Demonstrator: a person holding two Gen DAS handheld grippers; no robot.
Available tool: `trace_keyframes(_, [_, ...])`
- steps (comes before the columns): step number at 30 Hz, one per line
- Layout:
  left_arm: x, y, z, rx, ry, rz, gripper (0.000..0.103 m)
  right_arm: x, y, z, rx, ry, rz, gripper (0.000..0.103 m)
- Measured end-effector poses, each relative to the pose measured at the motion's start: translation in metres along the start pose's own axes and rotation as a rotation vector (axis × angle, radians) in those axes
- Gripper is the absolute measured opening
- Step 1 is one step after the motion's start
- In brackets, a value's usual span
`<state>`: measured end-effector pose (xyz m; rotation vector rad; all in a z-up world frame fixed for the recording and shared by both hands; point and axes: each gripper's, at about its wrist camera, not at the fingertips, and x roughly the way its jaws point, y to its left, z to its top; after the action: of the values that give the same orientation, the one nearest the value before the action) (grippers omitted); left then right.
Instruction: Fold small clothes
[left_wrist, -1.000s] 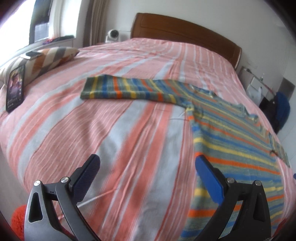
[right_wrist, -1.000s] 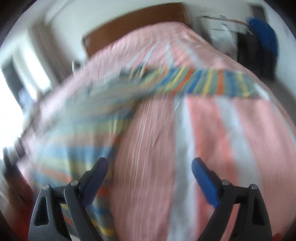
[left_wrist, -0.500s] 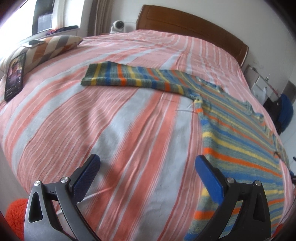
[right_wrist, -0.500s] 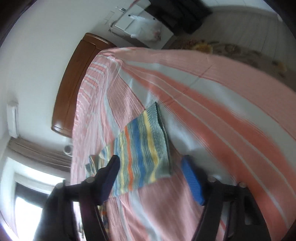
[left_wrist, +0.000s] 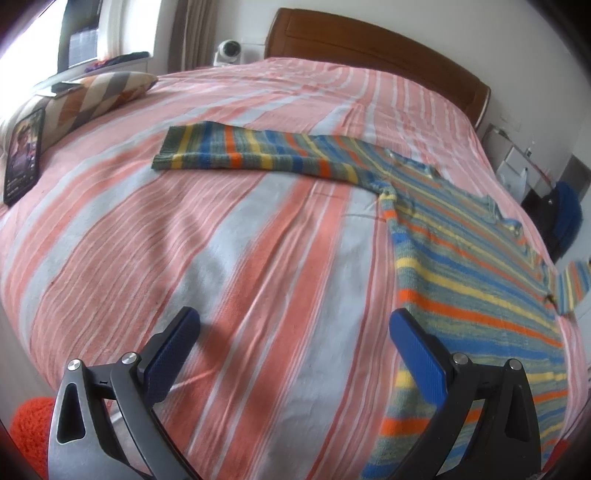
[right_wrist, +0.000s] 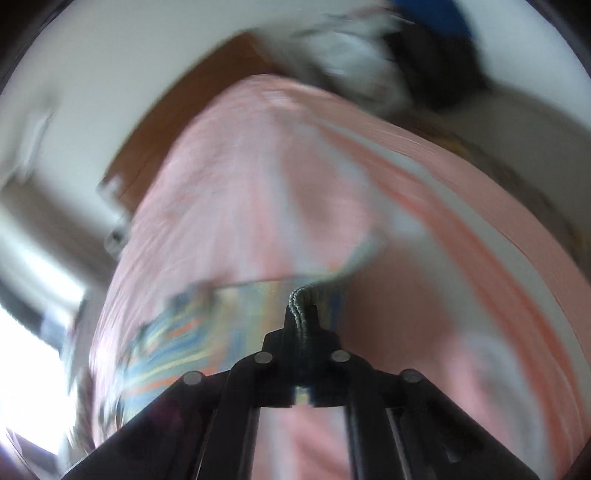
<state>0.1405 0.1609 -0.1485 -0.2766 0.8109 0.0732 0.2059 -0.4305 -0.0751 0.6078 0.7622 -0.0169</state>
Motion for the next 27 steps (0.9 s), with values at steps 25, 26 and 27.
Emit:
trace_keyframes(25, [0.014,-0.012,-0.006,0.121,0.030,0.105,0.103,0.111,0.078,-0.093,-0.149,0.393,0.091,0.073])
trace_keyframes(26, [0.014,-0.011,-0.006,0.121,0.028,0.105,0.103,0.105,0.068,-0.097,-0.171,0.389,0.044,0.073])
trace_keyframes(27, [0.014,-0.011,-0.007,0.120,0.026,0.104,0.103,0.098,0.061,-0.101,-0.195,0.376,0.009,0.073])
